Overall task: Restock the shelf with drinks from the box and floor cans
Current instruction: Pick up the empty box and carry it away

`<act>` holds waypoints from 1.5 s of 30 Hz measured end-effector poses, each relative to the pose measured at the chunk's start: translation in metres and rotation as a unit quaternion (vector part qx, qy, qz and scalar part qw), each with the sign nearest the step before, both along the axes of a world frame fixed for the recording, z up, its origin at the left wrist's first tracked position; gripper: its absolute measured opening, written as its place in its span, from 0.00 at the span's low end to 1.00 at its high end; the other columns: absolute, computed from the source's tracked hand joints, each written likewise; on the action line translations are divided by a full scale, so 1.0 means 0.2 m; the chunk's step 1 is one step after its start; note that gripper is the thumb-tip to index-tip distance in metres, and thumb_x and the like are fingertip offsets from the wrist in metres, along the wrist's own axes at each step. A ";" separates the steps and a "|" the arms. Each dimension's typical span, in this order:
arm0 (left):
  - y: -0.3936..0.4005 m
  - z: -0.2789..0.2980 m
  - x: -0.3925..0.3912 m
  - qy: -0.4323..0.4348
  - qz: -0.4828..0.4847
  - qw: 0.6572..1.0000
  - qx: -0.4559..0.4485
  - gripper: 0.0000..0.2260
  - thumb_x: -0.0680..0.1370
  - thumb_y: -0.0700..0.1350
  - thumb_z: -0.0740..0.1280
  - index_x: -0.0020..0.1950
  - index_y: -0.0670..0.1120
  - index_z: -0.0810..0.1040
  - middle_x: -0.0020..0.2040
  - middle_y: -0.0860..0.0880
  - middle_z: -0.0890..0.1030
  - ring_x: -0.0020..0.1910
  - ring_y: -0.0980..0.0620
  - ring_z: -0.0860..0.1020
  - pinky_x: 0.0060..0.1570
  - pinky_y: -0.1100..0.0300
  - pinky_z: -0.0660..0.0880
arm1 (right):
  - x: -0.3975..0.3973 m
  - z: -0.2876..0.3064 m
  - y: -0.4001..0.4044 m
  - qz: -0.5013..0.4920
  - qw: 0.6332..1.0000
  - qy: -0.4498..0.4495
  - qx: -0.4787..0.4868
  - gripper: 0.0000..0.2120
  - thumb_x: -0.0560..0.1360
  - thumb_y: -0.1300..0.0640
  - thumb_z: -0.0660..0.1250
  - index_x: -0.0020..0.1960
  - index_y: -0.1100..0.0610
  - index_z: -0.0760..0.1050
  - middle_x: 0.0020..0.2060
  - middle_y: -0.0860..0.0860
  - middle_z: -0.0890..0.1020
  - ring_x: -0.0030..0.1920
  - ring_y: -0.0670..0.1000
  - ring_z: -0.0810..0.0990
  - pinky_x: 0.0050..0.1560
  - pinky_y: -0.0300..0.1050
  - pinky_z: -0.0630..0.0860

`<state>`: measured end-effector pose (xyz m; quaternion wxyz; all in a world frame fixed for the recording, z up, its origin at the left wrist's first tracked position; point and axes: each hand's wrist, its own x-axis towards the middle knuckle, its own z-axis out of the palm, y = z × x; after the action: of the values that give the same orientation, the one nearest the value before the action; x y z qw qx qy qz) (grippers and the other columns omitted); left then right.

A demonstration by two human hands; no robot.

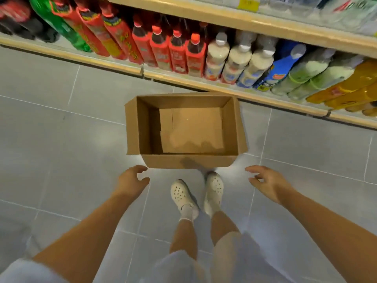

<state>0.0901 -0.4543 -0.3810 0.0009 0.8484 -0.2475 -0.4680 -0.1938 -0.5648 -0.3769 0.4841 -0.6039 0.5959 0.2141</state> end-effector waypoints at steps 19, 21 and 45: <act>-0.17 -1.78 0.24 -0.070 -0.413 0.900 0.121 0.19 0.78 0.47 0.59 0.69 0.53 0.64 0.68 0.49 0.71 0.68 0.47 0.68 0.68 0.52 0.64 | 0.16 -1.77 -0.23 0.385 0.913 0.133 0.034 0.28 0.77 0.59 0.58 0.73 0.47 0.51 0.70 0.50 0.66 0.67 0.53 0.68 0.67 0.45 0.67; -0.16 -1.82 0.23 -0.089 -0.411 0.899 0.126 0.15 0.80 0.47 0.56 0.66 0.53 0.68 0.59 0.49 0.78 0.57 0.48 0.77 0.57 0.56 0.75 | 0.15 -1.79 -0.23 0.387 0.910 0.145 0.022 0.26 0.79 0.60 0.55 0.73 0.45 0.52 0.69 0.49 0.68 0.64 0.52 0.72 0.63 0.44 0.73; 0.88 -0.03 -0.07 -0.052 -0.077 0.984 0.152 0.14 0.80 0.45 0.56 0.64 0.53 0.72 0.58 0.47 0.79 0.57 0.44 0.77 0.41 0.56 0.67 | 0.75 -0.04 -0.06 0.674 0.726 0.114 -0.075 0.19 0.79 0.59 0.54 0.67 0.43 0.64 0.60 0.48 0.77 0.57 0.50 0.78 0.60 0.42 0.75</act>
<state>0.0760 -0.2787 -0.3865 -0.1771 0.8402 -0.2384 -0.4537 -0.0437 -0.5762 -0.3845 0.0940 -0.8518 0.0963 0.5063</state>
